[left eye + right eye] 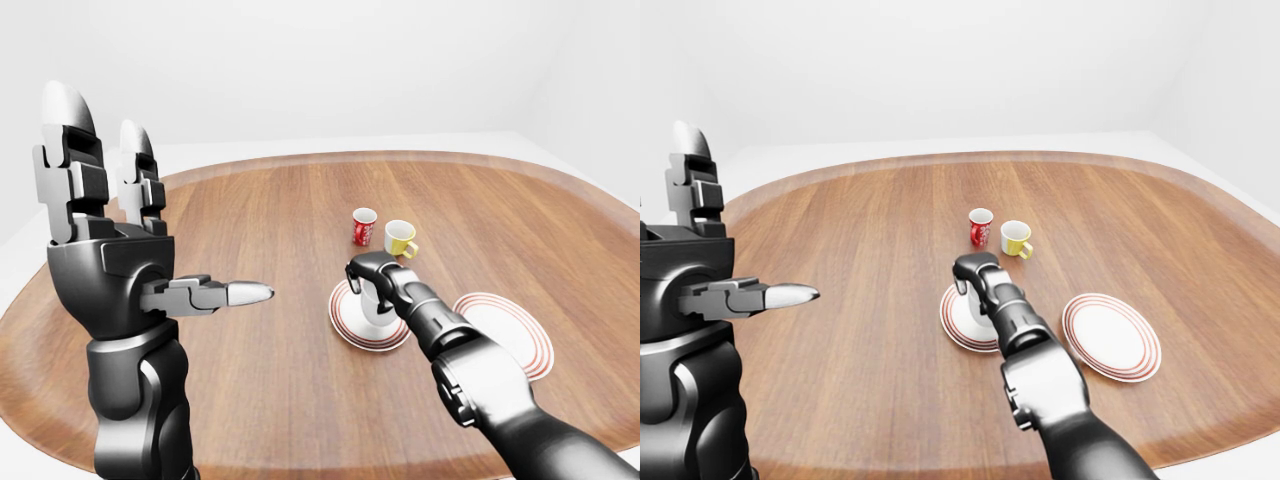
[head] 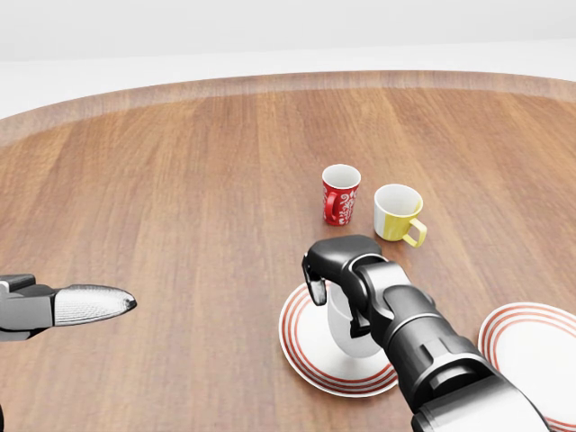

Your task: Put the white mug on the left plate.

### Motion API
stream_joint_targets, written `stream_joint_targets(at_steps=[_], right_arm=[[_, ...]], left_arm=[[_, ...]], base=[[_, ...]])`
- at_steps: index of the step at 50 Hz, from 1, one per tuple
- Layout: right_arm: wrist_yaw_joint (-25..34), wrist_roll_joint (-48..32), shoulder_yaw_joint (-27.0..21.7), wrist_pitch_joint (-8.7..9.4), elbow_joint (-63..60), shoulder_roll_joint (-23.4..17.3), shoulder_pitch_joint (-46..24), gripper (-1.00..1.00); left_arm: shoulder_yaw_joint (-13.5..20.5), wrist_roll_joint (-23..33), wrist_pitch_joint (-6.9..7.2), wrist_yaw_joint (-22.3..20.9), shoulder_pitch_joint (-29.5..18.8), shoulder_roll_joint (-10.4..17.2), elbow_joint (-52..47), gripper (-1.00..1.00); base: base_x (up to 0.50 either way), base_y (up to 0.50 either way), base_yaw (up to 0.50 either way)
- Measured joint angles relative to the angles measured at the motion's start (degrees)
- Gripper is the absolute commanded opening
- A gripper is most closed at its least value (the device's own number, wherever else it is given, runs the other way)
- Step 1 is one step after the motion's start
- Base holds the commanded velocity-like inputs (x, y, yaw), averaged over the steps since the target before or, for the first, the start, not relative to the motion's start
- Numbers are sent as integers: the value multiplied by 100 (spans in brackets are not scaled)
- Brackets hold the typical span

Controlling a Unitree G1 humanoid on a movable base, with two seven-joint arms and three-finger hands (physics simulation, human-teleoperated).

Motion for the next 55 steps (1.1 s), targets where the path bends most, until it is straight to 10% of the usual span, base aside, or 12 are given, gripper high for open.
stream_joint_targets(at_steps=[15,24,27,55], right_arm=[[-16,-30,4,0,9,6,29,-100],[-54,-77,-2,0,24,-6,34,27],[-43,-102,0,0,25,-7,38,100],[506,-411,102,0,-15,-98,281,100]], left_arm=[[-1,2,0,4,0,0,1,100],[7,4,0,1,6,0,15,100],[17,2,0,2,-2,6,25,100],[53,9,0,8,-9,32,138,100]], base=[[0,0,0],[0,0,0],[0,0,0],[0,0,0]])
